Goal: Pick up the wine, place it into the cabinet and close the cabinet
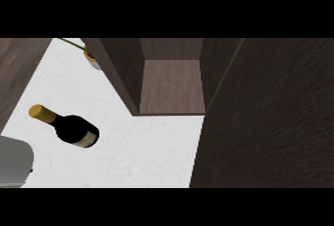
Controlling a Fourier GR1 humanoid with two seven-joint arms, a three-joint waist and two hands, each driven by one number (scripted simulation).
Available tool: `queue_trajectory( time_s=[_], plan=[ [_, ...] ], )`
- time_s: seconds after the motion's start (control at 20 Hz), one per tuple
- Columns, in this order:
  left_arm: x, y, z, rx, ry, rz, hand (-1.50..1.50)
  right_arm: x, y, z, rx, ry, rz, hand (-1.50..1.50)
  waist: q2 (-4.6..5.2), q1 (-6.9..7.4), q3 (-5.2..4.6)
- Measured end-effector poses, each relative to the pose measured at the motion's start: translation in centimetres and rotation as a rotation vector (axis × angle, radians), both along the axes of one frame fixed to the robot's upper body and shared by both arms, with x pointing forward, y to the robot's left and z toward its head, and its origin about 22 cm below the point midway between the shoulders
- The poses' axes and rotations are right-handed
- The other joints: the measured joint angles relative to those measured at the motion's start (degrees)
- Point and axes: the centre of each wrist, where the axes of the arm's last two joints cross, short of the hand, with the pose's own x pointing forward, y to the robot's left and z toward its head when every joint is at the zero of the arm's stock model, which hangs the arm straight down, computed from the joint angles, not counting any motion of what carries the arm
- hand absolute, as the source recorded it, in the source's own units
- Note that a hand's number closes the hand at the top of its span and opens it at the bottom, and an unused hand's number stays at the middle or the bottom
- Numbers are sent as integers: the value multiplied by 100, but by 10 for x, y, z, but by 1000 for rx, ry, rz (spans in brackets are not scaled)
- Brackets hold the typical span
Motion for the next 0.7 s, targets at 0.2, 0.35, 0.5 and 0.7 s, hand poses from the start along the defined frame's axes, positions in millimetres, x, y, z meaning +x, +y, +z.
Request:
queue_trajectory(
  time_s=[0.2,0.35,0.5,0.7],
  plan=[
    [5,-4,-8,8,13,8,-150,1,1,4,-2,1,-8,-150,1,-11,-2],
    [9,-6,-19,20,17,24,-150,1,1,5,-21,7,-12,-150,-1,-29,-2],
    [16,-11,-30,24,24,24,-150,0,5,7,-16,11,2,-150,-2,-44,-3],
    [22,-4,-52,35,43,34,-150,-1,7,8,-21,13,7,-150,-1,-62,-6]
  ],
)
